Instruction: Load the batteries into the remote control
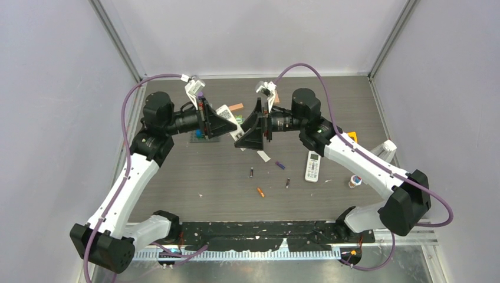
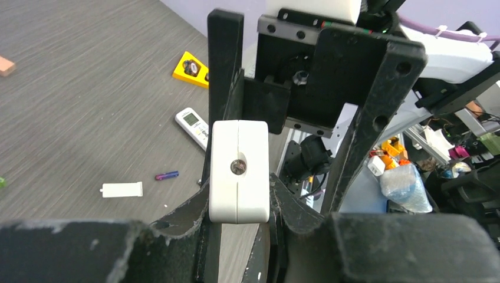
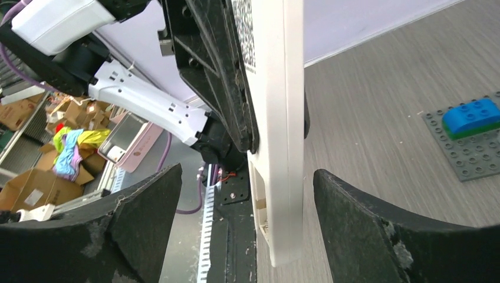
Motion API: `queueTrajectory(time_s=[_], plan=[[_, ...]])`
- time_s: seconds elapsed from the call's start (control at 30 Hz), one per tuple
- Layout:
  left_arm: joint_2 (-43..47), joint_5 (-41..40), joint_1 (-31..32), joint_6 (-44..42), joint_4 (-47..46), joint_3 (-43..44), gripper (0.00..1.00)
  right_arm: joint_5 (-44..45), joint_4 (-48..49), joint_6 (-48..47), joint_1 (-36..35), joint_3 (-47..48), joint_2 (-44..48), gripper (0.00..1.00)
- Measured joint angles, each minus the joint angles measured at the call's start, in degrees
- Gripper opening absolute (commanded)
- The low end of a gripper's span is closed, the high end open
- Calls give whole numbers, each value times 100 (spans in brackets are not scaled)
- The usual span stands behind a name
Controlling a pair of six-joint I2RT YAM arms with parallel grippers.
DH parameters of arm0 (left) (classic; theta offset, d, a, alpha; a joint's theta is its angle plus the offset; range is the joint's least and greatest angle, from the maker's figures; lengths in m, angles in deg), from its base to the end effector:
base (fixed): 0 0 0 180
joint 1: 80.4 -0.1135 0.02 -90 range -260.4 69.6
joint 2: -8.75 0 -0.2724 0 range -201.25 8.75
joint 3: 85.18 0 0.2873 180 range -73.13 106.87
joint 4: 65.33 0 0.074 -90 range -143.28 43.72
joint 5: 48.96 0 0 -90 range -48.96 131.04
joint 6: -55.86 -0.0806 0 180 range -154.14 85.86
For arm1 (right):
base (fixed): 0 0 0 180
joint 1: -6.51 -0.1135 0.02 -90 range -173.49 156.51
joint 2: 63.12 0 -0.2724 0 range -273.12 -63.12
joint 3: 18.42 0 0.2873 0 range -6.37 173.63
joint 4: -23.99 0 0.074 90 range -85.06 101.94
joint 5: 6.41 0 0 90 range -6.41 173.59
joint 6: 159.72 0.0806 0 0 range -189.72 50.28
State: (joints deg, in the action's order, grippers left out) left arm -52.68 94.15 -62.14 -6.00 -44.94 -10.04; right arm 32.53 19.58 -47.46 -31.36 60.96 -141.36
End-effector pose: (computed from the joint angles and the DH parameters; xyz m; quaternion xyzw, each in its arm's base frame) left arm 0.2556 -0.1522 0.4066 0.2385 0.6914 -0.5412 0.4149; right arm 0.2585 0.2804 0.3788 -0.3823 0.6097 0.5816 0.3793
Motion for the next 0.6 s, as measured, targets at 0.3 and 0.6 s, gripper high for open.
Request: queueTrajectory(time_s=[0.3,0.6], plan=[[0,146,0,756,-741,11,6,-426,109,286,-59,9,-264,41],[35,-166,-22,2267,-2365,-459,43,-459,940,1213,-59,-63,-278,12]])
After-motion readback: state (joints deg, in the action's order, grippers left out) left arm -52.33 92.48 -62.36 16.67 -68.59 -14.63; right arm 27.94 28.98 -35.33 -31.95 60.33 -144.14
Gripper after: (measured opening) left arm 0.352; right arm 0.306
